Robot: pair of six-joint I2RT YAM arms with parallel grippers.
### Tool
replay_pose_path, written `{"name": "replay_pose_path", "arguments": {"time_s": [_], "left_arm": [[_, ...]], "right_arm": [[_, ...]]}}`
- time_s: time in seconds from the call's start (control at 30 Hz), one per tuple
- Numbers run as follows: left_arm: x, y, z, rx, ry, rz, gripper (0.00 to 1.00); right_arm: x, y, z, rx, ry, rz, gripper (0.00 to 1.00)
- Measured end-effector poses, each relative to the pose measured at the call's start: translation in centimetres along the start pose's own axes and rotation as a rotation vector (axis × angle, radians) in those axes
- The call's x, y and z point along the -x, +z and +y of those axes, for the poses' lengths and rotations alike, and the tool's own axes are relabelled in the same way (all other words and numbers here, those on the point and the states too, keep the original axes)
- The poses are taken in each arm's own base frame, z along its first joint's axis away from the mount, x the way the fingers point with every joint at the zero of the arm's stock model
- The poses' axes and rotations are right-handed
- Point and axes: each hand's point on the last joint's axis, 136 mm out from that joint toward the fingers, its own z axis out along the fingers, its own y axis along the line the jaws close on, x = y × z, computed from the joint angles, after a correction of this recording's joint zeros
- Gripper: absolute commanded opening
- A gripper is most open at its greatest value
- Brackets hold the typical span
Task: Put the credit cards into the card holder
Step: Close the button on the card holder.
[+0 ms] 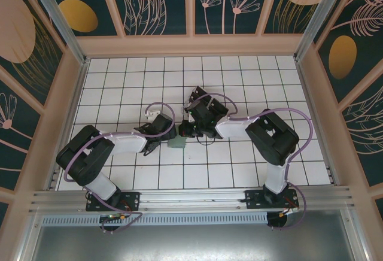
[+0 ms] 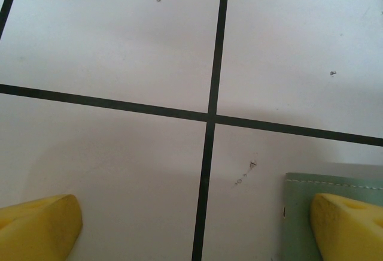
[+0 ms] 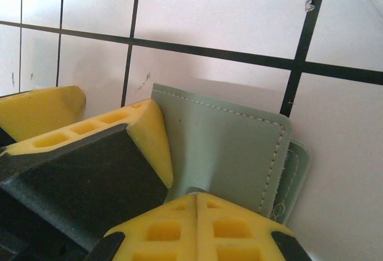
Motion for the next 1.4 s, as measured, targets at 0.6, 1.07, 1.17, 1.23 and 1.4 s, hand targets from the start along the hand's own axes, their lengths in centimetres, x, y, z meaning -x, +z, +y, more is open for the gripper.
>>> {"name": "replay_pose_path", "arguments": {"time_s": [0.6,1.07,1.17,1.23,1.4], "left_arm": [[0.0,0.1,0.2,-0.005,-0.008,-0.021,0.99],[1.1,-1.2,0.8,-0.066,-0.182,-0.037,0.99],[1.0,-1.7,1.8,-0.049,-0.226,-0.027,0.99],[1.0,-2.0,2.5,-0.036,-0.243,-0.023,0.98],[1.4,-3.2,2.7,-0.046,-0.271,-0.030,0.99]], "right_arm": [[-0.4,0.7,0.1,-0.155,-0.159,-0.116,0.00],[-0.4,1.5,0.2,-0.284,-0.265,-0.261,0.00],[-0.8,2.1,1.0,-0.284,-0.300,-0.282,0.00],[-1.1,2.5,1.6,-0.287,-0.323,-0.296,0.00],[-1.6,3.2,1.9,-0.328,-0.377,-0.331,0.00]]}}
